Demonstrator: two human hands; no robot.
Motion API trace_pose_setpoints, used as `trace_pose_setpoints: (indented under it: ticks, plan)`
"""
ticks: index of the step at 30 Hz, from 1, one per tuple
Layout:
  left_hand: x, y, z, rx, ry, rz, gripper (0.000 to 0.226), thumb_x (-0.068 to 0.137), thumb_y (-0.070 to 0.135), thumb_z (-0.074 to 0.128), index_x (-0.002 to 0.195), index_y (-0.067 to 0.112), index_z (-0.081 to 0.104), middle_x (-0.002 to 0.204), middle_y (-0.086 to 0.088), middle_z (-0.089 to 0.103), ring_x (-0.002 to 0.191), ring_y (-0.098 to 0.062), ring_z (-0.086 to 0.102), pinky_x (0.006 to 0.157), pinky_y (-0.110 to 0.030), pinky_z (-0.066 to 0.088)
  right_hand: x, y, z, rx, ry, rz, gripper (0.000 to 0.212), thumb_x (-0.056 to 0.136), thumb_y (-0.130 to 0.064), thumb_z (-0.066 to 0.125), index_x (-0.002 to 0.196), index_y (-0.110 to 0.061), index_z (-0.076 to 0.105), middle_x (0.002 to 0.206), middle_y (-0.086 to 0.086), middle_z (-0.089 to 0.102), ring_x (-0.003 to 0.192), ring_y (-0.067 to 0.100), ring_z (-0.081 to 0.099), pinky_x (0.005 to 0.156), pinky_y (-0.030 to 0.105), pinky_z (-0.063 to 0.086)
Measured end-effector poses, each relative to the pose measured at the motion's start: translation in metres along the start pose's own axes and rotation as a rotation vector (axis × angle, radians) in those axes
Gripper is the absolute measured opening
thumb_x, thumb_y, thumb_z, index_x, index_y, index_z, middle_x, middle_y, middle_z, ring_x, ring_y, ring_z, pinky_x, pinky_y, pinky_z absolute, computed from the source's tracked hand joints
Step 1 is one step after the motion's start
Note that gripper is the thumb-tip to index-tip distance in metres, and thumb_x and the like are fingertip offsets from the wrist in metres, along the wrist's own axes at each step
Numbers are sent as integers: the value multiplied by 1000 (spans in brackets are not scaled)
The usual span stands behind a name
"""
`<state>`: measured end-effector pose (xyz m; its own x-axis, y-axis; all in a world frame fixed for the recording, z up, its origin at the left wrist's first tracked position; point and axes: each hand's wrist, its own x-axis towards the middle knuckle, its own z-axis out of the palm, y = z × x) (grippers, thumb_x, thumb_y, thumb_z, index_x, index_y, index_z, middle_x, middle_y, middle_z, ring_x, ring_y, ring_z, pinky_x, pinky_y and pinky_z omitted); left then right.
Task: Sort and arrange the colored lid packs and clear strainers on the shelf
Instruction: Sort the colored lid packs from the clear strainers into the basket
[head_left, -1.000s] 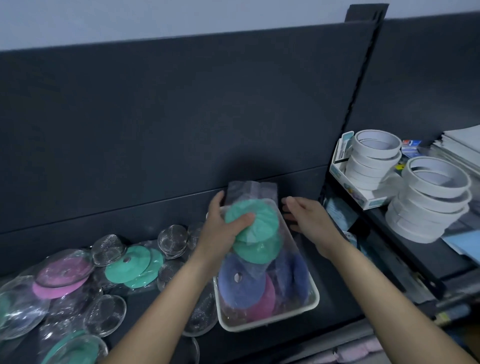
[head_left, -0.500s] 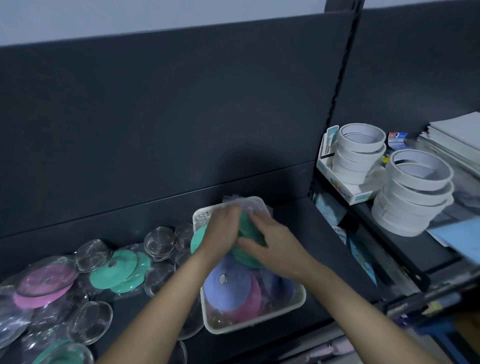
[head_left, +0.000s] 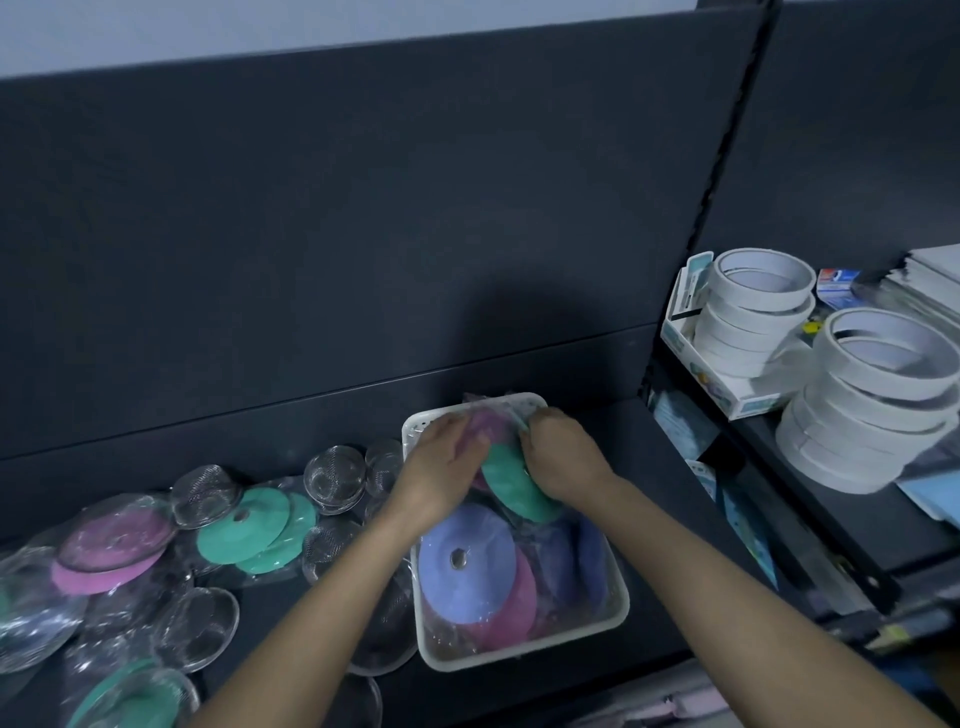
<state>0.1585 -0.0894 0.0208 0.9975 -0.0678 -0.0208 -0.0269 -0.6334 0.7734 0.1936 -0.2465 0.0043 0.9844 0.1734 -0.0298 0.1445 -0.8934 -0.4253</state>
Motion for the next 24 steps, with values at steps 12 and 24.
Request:
trace_pose_setpoints:
  ticks: [12,24]
  plan:
    - [-18,-2,-8,91,179,149,35,92,35,56,123,20,56,110,18,47,109,-5,47,83,2,25,-15,0,-15,401,-77,-67,47,93,-41,51,133,-16,48,133,-1,50,122,18,50,102,30,39]
    - [-77,-32,-59,258,289,44,67,81,57,51,129,11,53,127,-3,55,120,-15,48,96,-10,26,-33,-82,-24,150,58,-375,44,85,-29,62,123,-6,60,135,16,51,126,28,47,105,26,27]
